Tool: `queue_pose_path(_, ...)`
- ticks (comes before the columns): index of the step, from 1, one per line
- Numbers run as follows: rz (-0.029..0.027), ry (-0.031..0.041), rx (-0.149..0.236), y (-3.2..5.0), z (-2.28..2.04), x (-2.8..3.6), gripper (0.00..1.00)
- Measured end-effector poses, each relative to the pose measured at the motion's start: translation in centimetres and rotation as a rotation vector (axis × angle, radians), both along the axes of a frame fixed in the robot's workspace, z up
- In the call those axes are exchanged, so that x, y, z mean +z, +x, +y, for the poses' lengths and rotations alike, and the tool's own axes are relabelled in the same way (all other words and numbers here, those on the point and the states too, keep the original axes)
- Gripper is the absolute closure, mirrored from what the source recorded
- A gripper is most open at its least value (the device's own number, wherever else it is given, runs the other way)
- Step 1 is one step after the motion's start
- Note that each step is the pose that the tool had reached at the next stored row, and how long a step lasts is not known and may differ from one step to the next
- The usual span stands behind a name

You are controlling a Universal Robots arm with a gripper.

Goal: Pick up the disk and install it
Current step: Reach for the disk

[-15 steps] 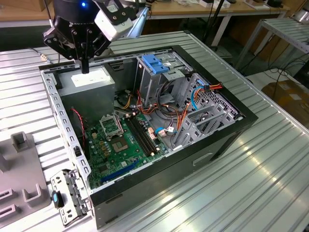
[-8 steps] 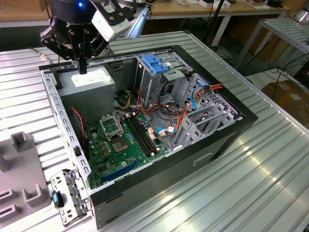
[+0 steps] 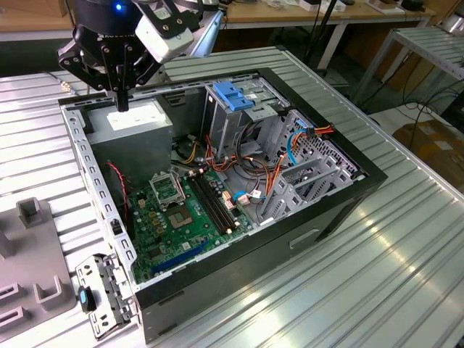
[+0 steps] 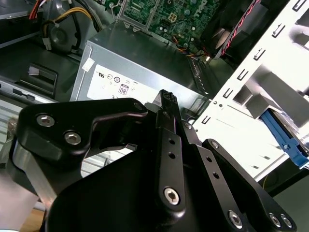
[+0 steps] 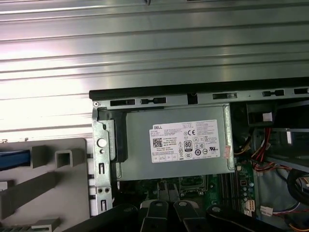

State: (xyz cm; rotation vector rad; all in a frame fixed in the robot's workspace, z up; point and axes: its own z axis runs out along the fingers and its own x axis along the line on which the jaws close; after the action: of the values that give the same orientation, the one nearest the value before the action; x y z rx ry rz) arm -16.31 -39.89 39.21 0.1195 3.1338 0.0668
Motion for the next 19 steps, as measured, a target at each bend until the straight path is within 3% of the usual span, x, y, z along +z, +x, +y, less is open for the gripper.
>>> queue_pose_path(19,0.0010,0.0001,0.000,-1.06,0.00,-0.01,0.89)
